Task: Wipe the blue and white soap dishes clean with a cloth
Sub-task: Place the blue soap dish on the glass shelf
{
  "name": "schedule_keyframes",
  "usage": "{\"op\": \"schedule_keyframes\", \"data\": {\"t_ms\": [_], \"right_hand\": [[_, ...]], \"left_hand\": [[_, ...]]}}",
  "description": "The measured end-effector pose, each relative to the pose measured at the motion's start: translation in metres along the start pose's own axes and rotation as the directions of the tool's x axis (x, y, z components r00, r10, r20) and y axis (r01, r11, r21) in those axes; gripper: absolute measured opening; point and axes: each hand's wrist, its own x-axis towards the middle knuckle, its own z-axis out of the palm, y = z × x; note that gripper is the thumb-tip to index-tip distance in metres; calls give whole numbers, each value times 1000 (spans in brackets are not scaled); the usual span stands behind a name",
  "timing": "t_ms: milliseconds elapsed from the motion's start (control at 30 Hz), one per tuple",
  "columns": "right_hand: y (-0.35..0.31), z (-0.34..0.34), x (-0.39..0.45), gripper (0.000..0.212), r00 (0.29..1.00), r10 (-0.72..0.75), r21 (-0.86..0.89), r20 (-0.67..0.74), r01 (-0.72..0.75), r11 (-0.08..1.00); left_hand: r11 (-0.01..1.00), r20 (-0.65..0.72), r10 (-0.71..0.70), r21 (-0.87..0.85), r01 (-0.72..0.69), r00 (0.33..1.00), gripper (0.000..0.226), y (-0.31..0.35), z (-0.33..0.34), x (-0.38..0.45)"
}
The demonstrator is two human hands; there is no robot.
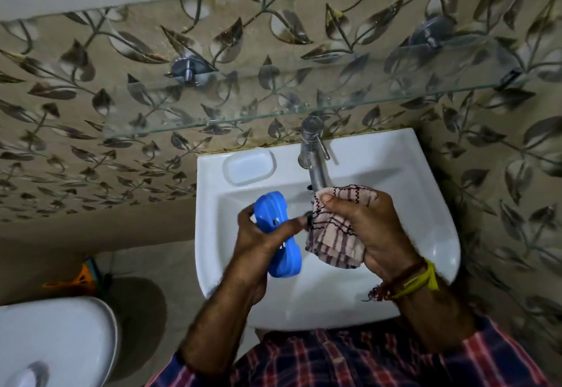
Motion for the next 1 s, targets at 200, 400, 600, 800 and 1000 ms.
{"op": "schedule_keyframes", "data": {"t_ms": [200, 400, 600, 800, 1000], "right_hand": [[-20, -10, -3, 6, 995, -94, 26, -35, 95, 995], [-47, -14, -5, 14, 975, -223, 64, -24, 224, 973], [-58, -23, -9, 9, 975, -223, 125, -16, 223, 967], [-53, -23, -16, 11, 974, -222, 104, -34, 225, 969], [-46, -19, -23, 13, 976, -219, 95, -10, 218, 971]], "left_hand": [[675, 37, 598, 515, -528, 800, 86, 66, 20, -12], [293, 290, 711, 705, -645, 641, 100, 117, 48, -11], [93, 426, 710, 731, -675, 560, 107, 164, 44, -5], [-27, 539, 594, 755, -655, 598, 102, 223, 23, 43], [28, 583, 513, 722, -691, 630, 101, 215, 15, 74]]}}
